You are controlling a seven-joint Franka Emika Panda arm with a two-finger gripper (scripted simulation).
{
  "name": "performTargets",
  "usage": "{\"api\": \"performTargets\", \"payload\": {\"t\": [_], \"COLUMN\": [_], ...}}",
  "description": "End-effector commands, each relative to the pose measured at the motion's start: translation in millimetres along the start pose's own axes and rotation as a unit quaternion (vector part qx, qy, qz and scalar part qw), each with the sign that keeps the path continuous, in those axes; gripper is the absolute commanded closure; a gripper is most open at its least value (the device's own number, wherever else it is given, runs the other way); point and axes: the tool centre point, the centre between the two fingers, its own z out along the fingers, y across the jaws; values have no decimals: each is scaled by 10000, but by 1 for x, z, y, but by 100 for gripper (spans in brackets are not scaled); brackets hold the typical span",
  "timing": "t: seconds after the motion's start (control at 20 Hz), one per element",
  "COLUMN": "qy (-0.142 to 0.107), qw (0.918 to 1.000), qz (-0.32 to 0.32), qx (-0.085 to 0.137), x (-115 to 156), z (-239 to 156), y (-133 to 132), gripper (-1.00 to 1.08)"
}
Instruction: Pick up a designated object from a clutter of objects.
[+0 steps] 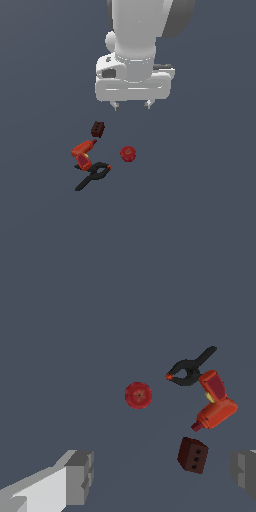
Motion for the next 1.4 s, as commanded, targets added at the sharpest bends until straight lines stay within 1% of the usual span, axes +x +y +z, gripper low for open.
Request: {"api": "performTargets", "payload": {"t": [0.0,0.15,0.45,0.8,1.05,1.35], "qy": [0,25,133,129,124,114], "qw": [10000,10000,9999,9999,9999,9998], "qz": [0,-4,-17,-14,28,134], "qx": [0,-19,-104,-99,-71,-9], "x": [0,0,2,2,1,-4], "z": [0,-4,-18,-17,-3,29], "y": [0,3,17,17,25,44], "gripper": [-92,-92,-92,-92,-92,-92]}}
